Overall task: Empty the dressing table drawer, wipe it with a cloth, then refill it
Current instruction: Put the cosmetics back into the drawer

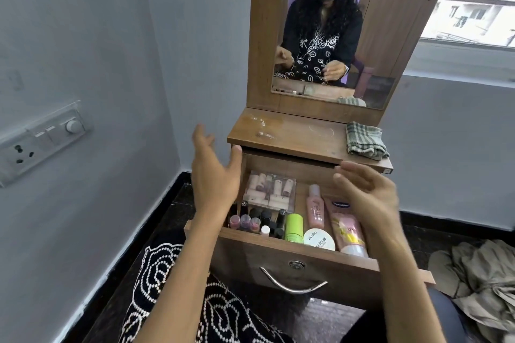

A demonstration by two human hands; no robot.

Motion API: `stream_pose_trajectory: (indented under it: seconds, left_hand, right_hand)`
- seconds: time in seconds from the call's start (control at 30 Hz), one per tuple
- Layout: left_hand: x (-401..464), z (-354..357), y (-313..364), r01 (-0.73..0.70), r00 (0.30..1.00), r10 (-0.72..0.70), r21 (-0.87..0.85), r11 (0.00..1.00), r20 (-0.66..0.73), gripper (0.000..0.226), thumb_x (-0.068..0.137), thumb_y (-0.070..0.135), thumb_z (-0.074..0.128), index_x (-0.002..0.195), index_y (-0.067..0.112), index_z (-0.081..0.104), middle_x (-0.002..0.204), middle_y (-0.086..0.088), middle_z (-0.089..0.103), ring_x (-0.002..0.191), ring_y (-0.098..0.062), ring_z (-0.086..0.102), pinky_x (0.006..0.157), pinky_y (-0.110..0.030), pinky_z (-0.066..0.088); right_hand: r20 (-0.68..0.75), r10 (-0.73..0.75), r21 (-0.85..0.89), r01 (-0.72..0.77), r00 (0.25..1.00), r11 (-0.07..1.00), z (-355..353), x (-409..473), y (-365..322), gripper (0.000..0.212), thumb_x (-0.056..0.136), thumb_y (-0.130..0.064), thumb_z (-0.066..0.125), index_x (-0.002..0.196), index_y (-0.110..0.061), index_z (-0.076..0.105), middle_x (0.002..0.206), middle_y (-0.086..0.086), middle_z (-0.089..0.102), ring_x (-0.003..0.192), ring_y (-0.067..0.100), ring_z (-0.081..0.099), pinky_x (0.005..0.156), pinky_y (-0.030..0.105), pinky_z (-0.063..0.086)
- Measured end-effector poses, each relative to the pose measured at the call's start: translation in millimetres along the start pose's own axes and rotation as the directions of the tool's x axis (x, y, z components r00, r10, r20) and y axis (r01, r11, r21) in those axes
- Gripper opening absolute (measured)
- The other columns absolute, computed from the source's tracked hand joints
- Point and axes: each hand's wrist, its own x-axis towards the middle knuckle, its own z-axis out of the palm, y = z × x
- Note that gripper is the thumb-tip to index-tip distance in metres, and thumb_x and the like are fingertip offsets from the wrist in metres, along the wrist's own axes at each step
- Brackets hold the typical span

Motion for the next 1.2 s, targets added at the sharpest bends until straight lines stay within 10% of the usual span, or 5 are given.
stream_pose_trajectory:
  seconds: [0.2,0.43,0.9,1.07,1.2]
  left_hand:
    - [-53,-23,-23,0.038,0.974,-0.079,-0.188,0.981,-0.214,0.094,0.083,0.03,0.065,0.149,0.021,-0.002,0.153,0.002,0.024,0.139,-0.008,0.026,0.103,-0.014,0.033]
    - [-91,-25,-58,0.26,0.948,-0.295,-0.24,0.935,-0.122,0.107,0.078,0.034,0.069,0.149,0.018,-0.009,0.157,0.003,0.009,0.143,-0.008,0.012,0.109,-0.029,0.029]
    - [-101,-19,-95,0.396,0.916,-0.402,-0.167,0.903,-0.001,0.097,0.06,0.065,0.065,0.138,0.013,0.039,0.135,-0.004,0.051,0.124,-0.021,0.05,0.105,-0.045,0.04]
    - [-94,-14,-99,0.391,0.917,-0.398,-0.176,0.903,-0.007,0.09,0.066,0.057,0.068,0.137,0.011,0.039,0.134,-0.005,0.052,0.123,-0.022,0.05,0.106,-0.044,0.04]
    - [-80,-7,-101,0.409,0.909,-0.417,-0.164,0.898,-0.016,0.091,0.065,0.058,0.071,0.135,0.01,0.041,0.133,-0.007,0.053,0.122,-0.024,0.051,0.105,-0.045,0.041]
  right_hand:
    - [-0.434,-0.06,0.19,0.157,0.899,0.969,-30,-52,10,0.044,0.084,-0.018,0.069,0.126,-0.015,0.056,0.122,-0.003,0.062,0.113,0.002,0.058,0.098,0.017,0.044]
    - [-0.562,-0.02,0.035,0.048,0.827,0.998,-33,-82,60,0.116,0.058,-0.067,0.072,0.149,-0.013,0.024,0.154,0.004,0.027,0.141,0.006,0.024,0.106,0.008,0.018]
    - [-0.587,0.09,-0.054,-0.149,0.804,0.987,-50,-83,113,0.082,0.073,-0.055,0.065,0.135,-0.006,0.043,0.133,0.018,0.053,0.124,0.032,0.049,0.107,0.043,0.038]
    - [-0.57,0.113,0.046,-0.106,0.814,0.993,-52,-76,117,0.105,0.051,-0.088,0.057,0.121,-0.01,0.052,0.122,0.02,0.059,0.103,0.021,0.054,0.069,-0.005,0.036]
    - [-0.556,0.115,0.051,-0.104,0.823,0.993,-50,-62,120,0.079,0.056,-0.079,0.06,0.113,-0.025,0.05,0.117,0.02,0.062,0.103,0.029,0.06,0.063,-0.005,0.036]
